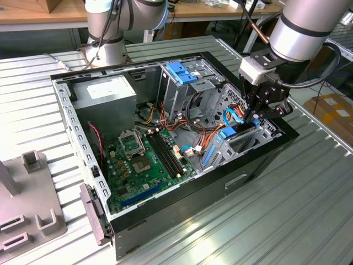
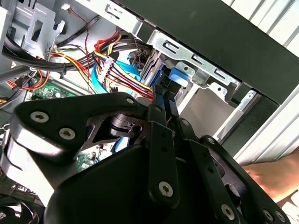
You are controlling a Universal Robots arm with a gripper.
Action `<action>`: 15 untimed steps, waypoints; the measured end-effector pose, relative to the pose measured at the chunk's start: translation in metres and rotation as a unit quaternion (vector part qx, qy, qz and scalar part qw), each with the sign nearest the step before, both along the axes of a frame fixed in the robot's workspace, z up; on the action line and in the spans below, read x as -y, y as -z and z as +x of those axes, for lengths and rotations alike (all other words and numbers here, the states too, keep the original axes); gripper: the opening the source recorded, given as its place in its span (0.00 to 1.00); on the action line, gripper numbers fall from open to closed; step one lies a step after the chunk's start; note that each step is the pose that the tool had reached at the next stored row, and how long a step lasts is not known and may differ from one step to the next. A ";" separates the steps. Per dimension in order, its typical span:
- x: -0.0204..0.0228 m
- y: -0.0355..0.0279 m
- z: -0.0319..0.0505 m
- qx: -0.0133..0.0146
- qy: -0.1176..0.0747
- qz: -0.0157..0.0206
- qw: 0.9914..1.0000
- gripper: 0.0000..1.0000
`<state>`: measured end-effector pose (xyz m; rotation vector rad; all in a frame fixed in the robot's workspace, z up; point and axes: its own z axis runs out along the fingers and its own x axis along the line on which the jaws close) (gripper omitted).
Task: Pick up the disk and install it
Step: 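Insert the second disk wire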
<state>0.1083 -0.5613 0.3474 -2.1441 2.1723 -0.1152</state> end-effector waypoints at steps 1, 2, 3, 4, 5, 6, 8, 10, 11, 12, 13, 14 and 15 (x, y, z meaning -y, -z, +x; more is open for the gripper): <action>-0.0004 0.0001 0.0000 0.000 0.000 0.000 1.000 0.16; -0.0006 0.0000 0.0000 0.000 0.001 0.000 1.000 0.16; -0.0006 0.0000 0.0000 0.000 0.001 0.000 1.000 0.16; -0.0007 0.0002 -0.0001 0.000 0.001 0.000 1.000 0.16; -0.0007 0.0004 -0.0002 0.000 0.001 0.000 1.000 0.16; -0.0006 0.0004 -0.0002 0.000 0.001 0.000 1.000 0.16; -0.0006 0.0004 -0.0006 0.000 0.002 0.000 1.000 0.16; -0.0007 0.0005 -0.0011 0.000 0.002 0.000 1.000 0.16; -0.0007 0.0015 -0.0011 0.000 0.002 0.000 1.000 0.16; -0.0007 0.0019 -0.0011 0.000 0.002 0.000 1.000 0.16; -0.0007 0.0021 -0.0011 0.000 0.002 0.000 1.000 0.16; -0.0007 0.0025 -0.0011 0.000 0.002 0.000 1.000 0.16; -0.0006 0.0028 -0.0011 0.000 0.002 0.000 1.000 0.16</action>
